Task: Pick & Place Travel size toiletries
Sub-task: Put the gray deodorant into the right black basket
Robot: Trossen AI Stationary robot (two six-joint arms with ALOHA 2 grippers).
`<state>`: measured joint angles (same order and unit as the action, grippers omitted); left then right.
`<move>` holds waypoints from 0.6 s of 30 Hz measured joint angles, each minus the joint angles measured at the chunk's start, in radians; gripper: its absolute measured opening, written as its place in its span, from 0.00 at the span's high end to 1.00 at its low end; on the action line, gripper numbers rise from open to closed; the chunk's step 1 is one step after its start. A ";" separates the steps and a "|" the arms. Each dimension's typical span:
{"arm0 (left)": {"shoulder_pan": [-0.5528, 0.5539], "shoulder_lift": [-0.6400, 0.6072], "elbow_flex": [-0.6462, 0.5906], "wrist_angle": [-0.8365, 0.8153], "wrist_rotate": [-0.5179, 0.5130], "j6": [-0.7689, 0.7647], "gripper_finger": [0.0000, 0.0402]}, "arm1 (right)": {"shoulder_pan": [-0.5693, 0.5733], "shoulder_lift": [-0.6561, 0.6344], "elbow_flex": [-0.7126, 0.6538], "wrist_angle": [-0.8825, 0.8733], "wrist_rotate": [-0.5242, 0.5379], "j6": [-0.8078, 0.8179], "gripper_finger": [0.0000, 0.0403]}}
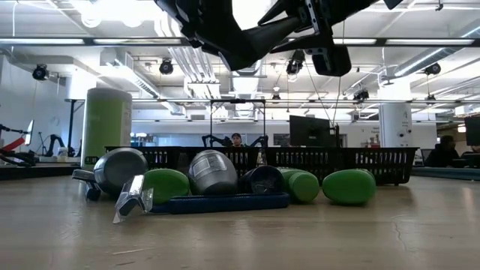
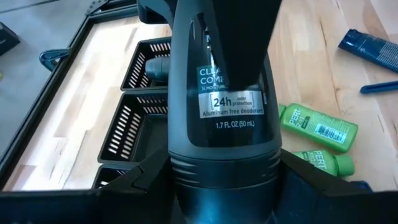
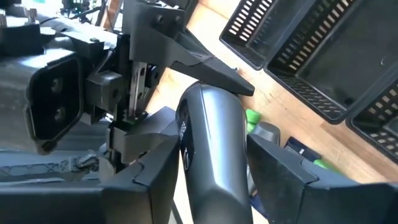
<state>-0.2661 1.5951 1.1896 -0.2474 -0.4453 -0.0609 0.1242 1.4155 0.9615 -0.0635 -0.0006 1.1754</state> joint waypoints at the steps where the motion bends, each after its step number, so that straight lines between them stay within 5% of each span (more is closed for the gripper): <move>1: 0.000 0.000 0.000 0.000 0.000 0.003 0.50 | 0.000 0.000 0.000 0.000 0.000 0.004 0.56; 8: 0.000 0.000 0.000 0.000 0.001 0.009 0.50 | 0.000 0.001 0.000 0.000 0.007 0.025 0.54; 16: -0.001 0.000 -0.002 -0.004 -0.048 0.023 0.49 | -0.001 0.001 0.000 -0.002 0.023 0.024 0.71; 18: -0.002 0.000 -0.002 0.002 -0.066 0.022 0.40 | -0.001 0.001 0.000 -0.002 0.023 0.022 0.71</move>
<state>-0.2676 1.5951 1.1877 -0.2458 -0.5111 -0.0392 0.1231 1.4166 0.9615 -0.0656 0.0228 1.1977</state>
